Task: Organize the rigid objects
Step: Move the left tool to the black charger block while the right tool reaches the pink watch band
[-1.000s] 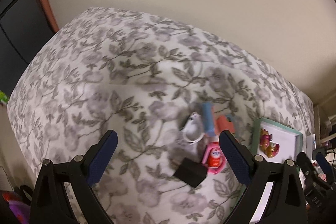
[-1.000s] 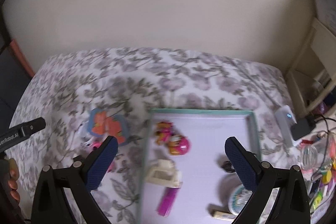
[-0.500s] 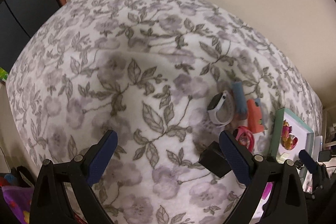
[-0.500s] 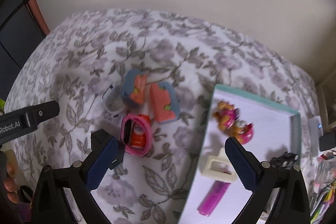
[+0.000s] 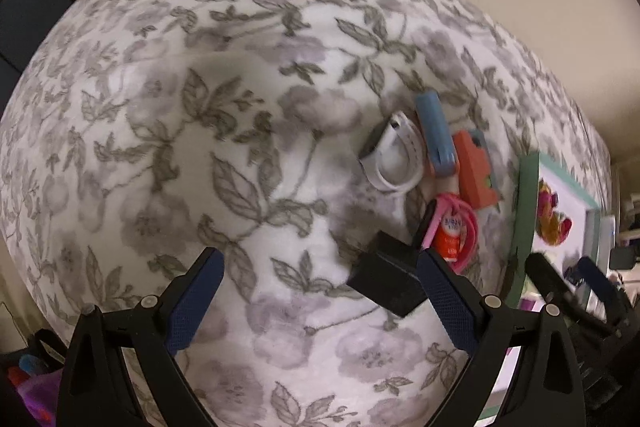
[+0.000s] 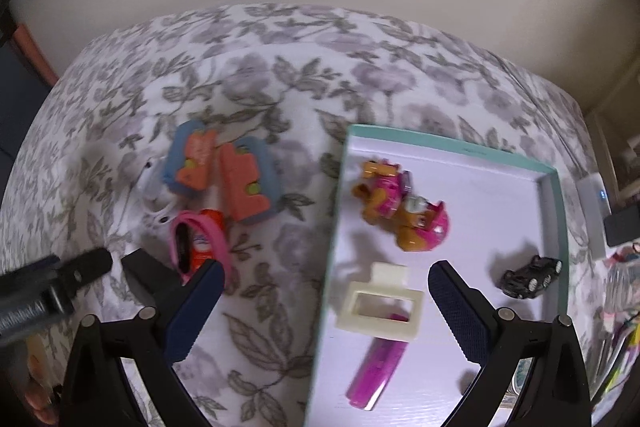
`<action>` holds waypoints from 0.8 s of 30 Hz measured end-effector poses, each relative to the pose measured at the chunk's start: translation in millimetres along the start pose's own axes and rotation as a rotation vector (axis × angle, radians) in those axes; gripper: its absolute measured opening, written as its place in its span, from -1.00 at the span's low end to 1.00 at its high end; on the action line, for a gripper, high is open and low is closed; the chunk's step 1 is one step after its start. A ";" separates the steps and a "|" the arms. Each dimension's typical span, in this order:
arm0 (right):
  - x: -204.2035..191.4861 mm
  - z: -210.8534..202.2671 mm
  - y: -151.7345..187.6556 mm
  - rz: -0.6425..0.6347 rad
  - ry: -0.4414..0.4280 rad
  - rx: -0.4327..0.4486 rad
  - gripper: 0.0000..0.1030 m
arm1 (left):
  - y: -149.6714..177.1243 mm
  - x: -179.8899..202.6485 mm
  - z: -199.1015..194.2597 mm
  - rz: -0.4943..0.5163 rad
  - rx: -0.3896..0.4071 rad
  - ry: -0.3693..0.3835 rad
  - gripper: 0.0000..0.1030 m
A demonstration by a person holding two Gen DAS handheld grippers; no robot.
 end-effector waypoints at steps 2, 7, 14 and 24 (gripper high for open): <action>4.0 0.2 1.3 0.010 -0.004 0.000 1.00 | 4.0 5.6 4.9 0.002 -0.027 0.027 0.89; 9.9 0.0 2.0 0.022 -0.005 0.002 1.00 | 13.1 25.6 15.1 0.072 -0.038 0.035 0.89; 11.3 0.5 1.6 0.030 -0.016 0.007 1.00 | 26.7 39.4 33.9 0.186 -0.046 -0.061 0.89; 3.6 0.3 -0.7 0.027 -0.054 0.033 1.00 | 35.1 52.4 35.5 0.223 -0.061 -0.025 0.47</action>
Point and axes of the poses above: each gripper's, at about its wrist camera, not at the fingertips, and z roughly the way its jaws point, x to its right, y to its underside, the point moved 7 cm from there along z, roughly the way its jaws point, and after that the axes turned 12 degrees about -z, right-handed, at the moved point
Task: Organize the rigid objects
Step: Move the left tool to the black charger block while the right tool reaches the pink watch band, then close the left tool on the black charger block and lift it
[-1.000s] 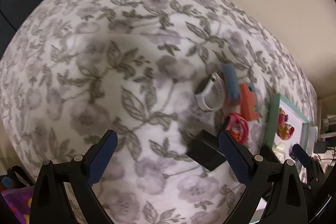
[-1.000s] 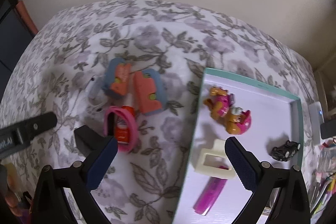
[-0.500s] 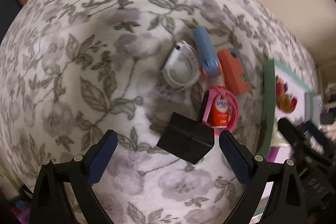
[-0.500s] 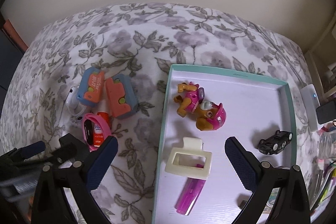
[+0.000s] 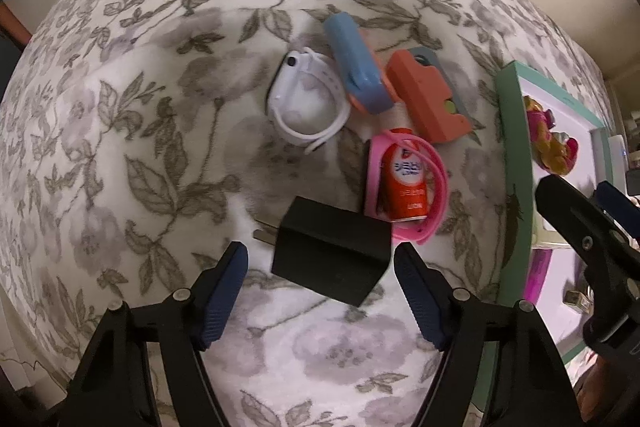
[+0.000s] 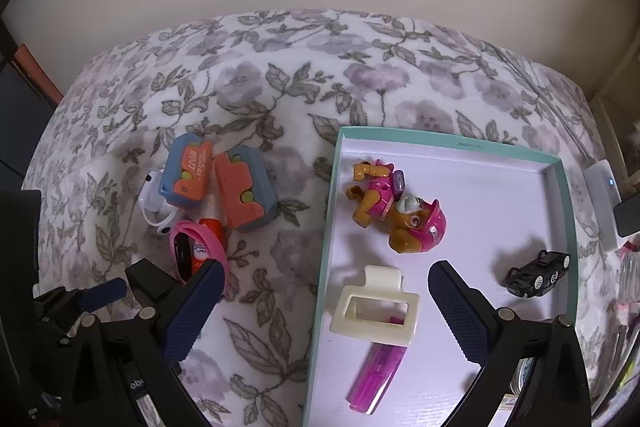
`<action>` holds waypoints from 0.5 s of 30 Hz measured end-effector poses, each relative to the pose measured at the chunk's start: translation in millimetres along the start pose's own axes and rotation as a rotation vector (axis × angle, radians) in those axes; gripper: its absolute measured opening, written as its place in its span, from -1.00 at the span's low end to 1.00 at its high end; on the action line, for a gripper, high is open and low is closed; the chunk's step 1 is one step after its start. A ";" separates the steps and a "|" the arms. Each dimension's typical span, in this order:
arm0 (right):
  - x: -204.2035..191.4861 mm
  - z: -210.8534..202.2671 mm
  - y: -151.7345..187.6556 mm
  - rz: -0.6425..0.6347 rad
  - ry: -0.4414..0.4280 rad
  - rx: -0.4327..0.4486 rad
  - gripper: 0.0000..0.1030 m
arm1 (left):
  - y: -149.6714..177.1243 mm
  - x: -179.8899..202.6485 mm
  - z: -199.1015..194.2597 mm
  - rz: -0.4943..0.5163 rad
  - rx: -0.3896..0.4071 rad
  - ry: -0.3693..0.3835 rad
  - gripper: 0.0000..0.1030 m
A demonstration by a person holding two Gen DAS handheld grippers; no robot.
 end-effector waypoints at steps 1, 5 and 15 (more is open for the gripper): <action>-0.7 -0.3 -0.4 0.000 -0.004 0.004 1.00 | 0.3 2.2 -0.2 0.003 0.003 0.002 0.42; -5.2 -0.8 -1.8 0.000 -0.027 0.019 1.00 | 2.5 7.0 -1.9 0.000 0.000 0.010 0.14; -21.3 4.1 -6.3 -0.043 -0.039 0.036 1.00 | -6.6 -21.8 -1.7 -0.122 -0.006 0.014 0.14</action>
Point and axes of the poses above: each gripper's, at about its wrist camera, not at the fingertips, and z roughly the way its jaws point, x to its right, y to its underside, the point moved 7 cm from there along z, roughly the way its jaws point, and after that the axes turned 12 degrees about -z, right-handed, at the moved point
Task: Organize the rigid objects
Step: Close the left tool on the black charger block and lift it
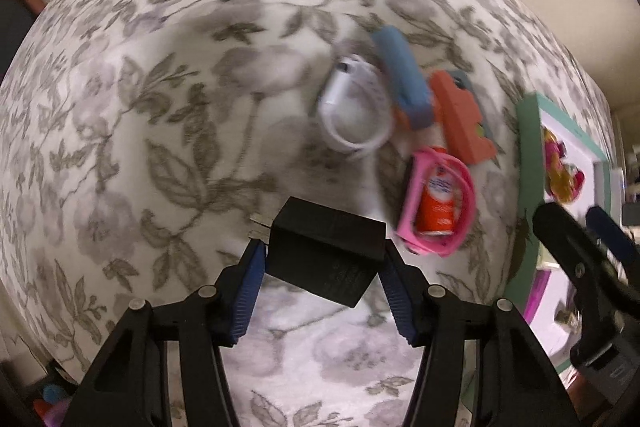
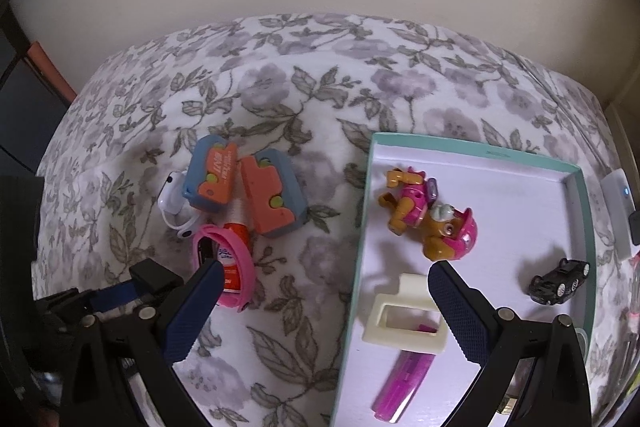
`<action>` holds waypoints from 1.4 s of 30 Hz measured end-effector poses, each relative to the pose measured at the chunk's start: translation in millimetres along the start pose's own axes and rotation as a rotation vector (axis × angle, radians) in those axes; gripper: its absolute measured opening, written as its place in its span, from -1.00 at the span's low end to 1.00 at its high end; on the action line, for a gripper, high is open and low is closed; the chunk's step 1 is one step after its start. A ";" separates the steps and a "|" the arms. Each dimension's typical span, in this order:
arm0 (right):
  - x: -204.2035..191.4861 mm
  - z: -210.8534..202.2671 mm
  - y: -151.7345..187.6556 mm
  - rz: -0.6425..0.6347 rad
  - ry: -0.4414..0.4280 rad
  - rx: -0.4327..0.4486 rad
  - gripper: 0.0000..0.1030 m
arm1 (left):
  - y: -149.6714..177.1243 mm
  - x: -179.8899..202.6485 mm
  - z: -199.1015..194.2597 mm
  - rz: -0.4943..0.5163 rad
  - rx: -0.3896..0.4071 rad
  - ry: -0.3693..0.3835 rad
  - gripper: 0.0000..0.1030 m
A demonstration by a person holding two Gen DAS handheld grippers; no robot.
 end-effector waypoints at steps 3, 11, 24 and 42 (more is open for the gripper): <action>-9.0 1.9 -1.9 -0.031 0.005 0.010 1.00 | -8.4 -10.9 0.7 -0.053 0.008 -0.016 0.14; -40.2 12.4 -4.6 -0.113 -0.002 0.023 1.00 | -21.1 -37.8 -1.4 -0.160 0.015 -0.008 0.14; -68.2 41.0 2.8 -0.191 0.013 -0.014 0.99 | -39.0 -67.5 11.2 -0.185 0.019 -0.005 0.17; -81.7 69.5 9.5 -0.217 0.035 -0.047 0.86 | -56.1 -63.3 19.9 -0.170 0.049 -0.059 0.36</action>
Point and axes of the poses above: each gripper's, at about its wrist camera, not at the fingertips, and z roughly the way its jaws point, x to its right, y to its underside, the point moved 7 cm from there along z, roughly the way its jaws point, and after that the axes turned 12 degrees about -z, right-handed, at the moved point
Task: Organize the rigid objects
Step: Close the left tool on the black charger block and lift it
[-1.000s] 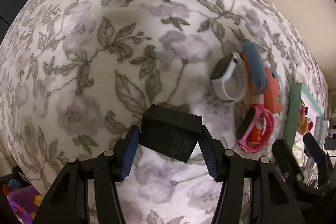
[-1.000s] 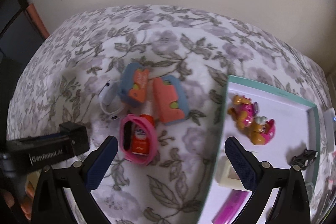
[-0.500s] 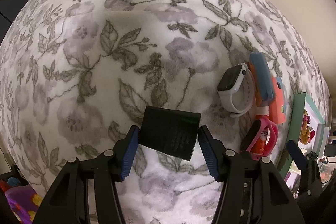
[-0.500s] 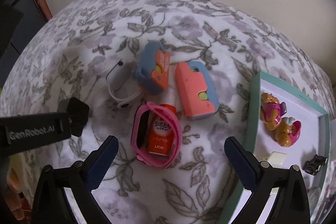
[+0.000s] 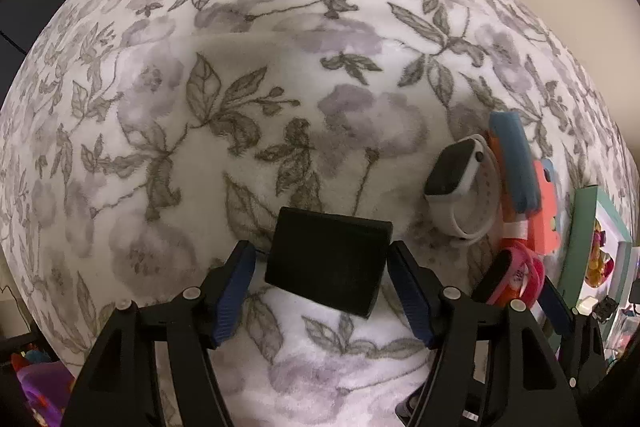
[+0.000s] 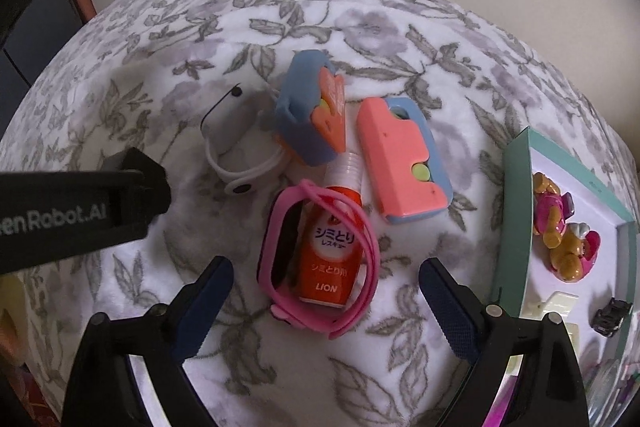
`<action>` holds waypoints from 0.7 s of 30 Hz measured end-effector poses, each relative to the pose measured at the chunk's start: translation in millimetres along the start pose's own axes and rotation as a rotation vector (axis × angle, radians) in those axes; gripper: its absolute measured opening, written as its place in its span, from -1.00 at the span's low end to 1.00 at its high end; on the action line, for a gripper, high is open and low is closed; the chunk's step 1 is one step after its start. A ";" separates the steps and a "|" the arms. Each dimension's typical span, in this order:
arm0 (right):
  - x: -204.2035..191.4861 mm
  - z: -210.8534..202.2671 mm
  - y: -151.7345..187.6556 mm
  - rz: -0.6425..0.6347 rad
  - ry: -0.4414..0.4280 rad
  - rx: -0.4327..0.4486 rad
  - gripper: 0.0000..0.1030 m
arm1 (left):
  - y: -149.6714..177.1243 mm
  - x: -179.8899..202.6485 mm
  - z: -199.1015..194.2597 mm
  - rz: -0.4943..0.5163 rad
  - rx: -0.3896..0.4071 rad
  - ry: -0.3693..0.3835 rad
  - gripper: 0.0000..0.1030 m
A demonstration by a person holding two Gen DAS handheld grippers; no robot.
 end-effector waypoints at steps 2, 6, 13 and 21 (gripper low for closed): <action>0.5 1.5 -0.4 0.008 -0.006 0.004 0.86 | -1.0 -2.7 7.3 0.002 0.001 -0.016 0.35; 2.1 2.7 -1.5 0.015 -0.010 0.009 0.86 | -3.0 -1.5 8.1 0.011 0.009 -0.034 0.35; 1.2 0.9 -2.3 0.021 -0.008 0.015 0.74 | -6.6 -2.6 11.0 0.018 0.012 -0.040 0.35; 9.1 -5.0 -2.4 0.054 -0.028 0.025 0.36 | -3.1 -0.7 6.2 0.022 0.010 -0.044 0.33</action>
Point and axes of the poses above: each gripper's, at about its wrist camera, not at the fingertips, and z roughly the way its jaws point, x to its right, y to its underside, the point moved 7 cm from there along z, roughly the way its jaws point, and after that the axes turned 12 degrees about -z, right-handed, at the moved point
